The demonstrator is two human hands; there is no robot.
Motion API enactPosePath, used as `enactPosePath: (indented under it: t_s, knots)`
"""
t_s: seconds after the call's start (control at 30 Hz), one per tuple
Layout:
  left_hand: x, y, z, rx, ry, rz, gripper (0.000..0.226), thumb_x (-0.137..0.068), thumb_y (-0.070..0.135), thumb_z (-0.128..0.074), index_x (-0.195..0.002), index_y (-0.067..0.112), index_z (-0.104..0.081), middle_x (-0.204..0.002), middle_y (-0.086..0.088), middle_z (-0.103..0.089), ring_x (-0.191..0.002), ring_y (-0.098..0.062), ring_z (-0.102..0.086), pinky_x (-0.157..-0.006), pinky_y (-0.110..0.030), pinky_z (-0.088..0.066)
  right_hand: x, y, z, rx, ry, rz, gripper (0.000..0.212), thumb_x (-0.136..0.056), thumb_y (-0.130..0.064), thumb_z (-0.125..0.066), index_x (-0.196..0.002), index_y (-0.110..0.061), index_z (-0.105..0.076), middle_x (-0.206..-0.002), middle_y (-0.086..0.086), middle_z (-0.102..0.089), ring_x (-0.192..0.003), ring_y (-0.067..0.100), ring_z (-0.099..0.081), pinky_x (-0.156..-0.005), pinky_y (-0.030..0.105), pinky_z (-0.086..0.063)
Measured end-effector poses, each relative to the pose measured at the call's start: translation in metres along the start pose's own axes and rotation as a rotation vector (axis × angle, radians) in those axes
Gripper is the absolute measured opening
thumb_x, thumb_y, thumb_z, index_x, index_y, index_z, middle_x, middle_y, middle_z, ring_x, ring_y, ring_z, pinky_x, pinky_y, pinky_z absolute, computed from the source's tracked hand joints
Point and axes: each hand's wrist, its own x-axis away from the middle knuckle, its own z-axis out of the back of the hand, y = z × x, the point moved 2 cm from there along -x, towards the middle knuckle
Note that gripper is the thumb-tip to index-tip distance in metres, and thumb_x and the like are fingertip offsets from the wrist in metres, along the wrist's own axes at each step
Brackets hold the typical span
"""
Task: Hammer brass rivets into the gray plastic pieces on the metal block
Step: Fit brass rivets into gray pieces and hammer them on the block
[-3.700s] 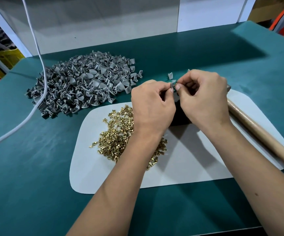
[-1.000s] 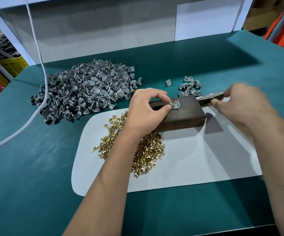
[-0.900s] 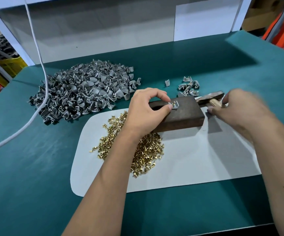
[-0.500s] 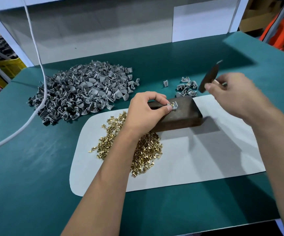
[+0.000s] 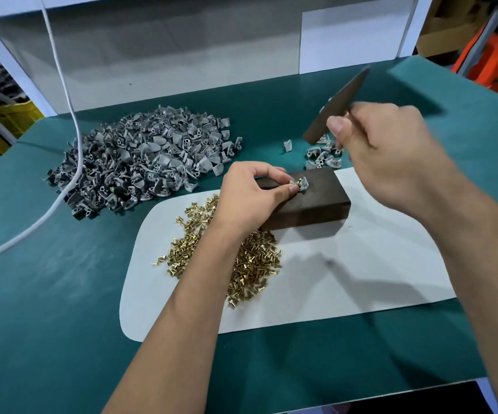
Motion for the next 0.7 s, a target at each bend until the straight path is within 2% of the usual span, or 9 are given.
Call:
enactPosePath:
  t_s: [0.1,0.2,0.3,0.37,0.47,0.53,0.6,0.67,0.7]
  knots:
    - [0.0,-0.001,-0.001,0.033,-0.007,0.007,0.014,-0.077,0.008,-0.088,-0.078,0.02,-0.081,-0.1,0.002,-0.077,-0.091,-0.007,-0.075,-0.091,-0.027,-0.058,0.008,0.0,-0.019,0.146,-0.213,-0.041,0.039,-0.105,-0.047,-0.039,-0.08,-0.019,-0.049,-0.079,0.01,-0.061,-0.073,0.036,-0.054,-0.063,0.037,-0.038]
    - [0.001,0.0,0.0,0.031,-0.012,0.002,0.013,-0.076,0.006,-0.088,-0.08,0.016,-0.081,-0.099,0.002,-0.077,-0.092,-0.006,-0.075,-0.091,-0.026,-0.057,0.009,0.007,-0.02,0.26,-0.35,-0.142,0.041,-0.106,-0.045,-0.041,-0.071,-0.024,-0.041,-0.084,0.01,-0.06,-0.079,0.037,-0.053,-0.068,0.041,-0.043]
    - [0.001,0.001,0.0,0.023,-0.01,0.005,0.014,-0.076,0.008,-0.089,-0.079,0.019,-0.081,-0.099,0.003,-0.077,-0.093,-0.006,-0.074,-0.093,-0.028,-0.058,0.003,0.005,-0.006,0.118,-0.123,-0.117,0.039,-0.103,-0.05,-0.042,-0.076,-0.022,-0.05,-0.07,0.004,-0.055,-0.067,0.034,-0.051,-0.06,0.039,-0.042]
    - [0.001,0.001,0.0,0.021,-0.005,0.007,0.013,-0.076,0.01,-0.09,-0.079,0.019,-0.081,-0.099,0.002,-0.077,-0.094,-0.008,-0.074,-0.095,-0.032,-0.058,0.005,-0.004,-0.005,0.057,-0.004,-0.056,0.037,-0.102,-0.049,-0.04,-0.088,-0.019,-0.058,-0.073,0.007,-0.06,-0.067,0.036,-0.052,-0.059,0.039,-0.043]
    - [0.002,0.002,0.0,0.048,-0.003,0.017,0.011,-0.077,0.008,-0.088,-0.08,0.015,-0.081,-0.1,-0.001,-0.077,-0.094,-0.012,-0.075,-0.097,-0.037,-0.058,0.007,-0.006,-0.023,0.237,-0.308,-0.109,0.039,-0.106,-0.042,-0.042,-0.075,-0.02,-0.046,-0.084,0.012,-0.06,-0.079,0.038,-0.053,-0.068,0.041,-0.044]
    - [0.003,0.002,0.0,0.04,-0.004,0.023,0.009,-0.077,0.009,-0.089,-0.082,0.012,-0.081,-0.102,-0.001,-0.077,-0.095,-0.011,-0.075,-0.097,-0.036,-0.058,0.002,-0.005,-0.02,0.328,-0.386,-0.172,0.041,-0.105,-0.045,-0.043,-0.07,-0.024,-0.04,-0.08,0.007,-0.053,-0.08,0.036,-0.05,-0.069,0.039,-0.04]
    - [0.003,0.003,0.0,0.036,-0.008,0.032,0.01,-0.077,0.01,-0.089,-0.081,0.016,-0.081,-0.103,0.0,-0.076,-0.096,-0.007,-0.074,-0.097,-0.033,-0.058,-0.003,-0.005,-0.013,0.289,-0.245,-0.152,0.039,-0.103,-0.05,-0.043,-0.075,-0.023,-0.047,-0.078,0.006,-0.053,-0.077,0.037,-0.05,-0.067,0.039,-0.042]
    - [0.002,0.002,0.001,0.016,-0.012,0.026,0.012,-0.076,0.011,-0.089,-0.079,0.019,-0.081,-0.102,0.003,-0.076,-0.096,-0.003,-0.073,-0.096,-0.03,-0.057,0.001,-0.007,-0.008,0.157,0.04,-0.081,0.038,-0.1,-0.053,-0.037,-0.091,-0.021,-0.055,-0.077,0.008,-0.055,-0.07,0.036,-0.048,-0.063,0.039,-0.042]
    - [0.001,0.002,0.001,0.01,-0.012,0.023,0.012,-0.076,0.011,-0.089,-0.079,0.019,-0.081,-0.101,0.004,-0.076,-0.096,-0.002,-0.073,-0.096,-0.03,-0.057,0.003,-0.009,-0.009,0.14,0.05,-0.063,0.039,-0.1,-0.053,-0.036,-0.093,-0.019,-0.056,-0.078,0.01,-0.056,-0.07,0.036,-0.047,-0.062,0.039,-0.042]
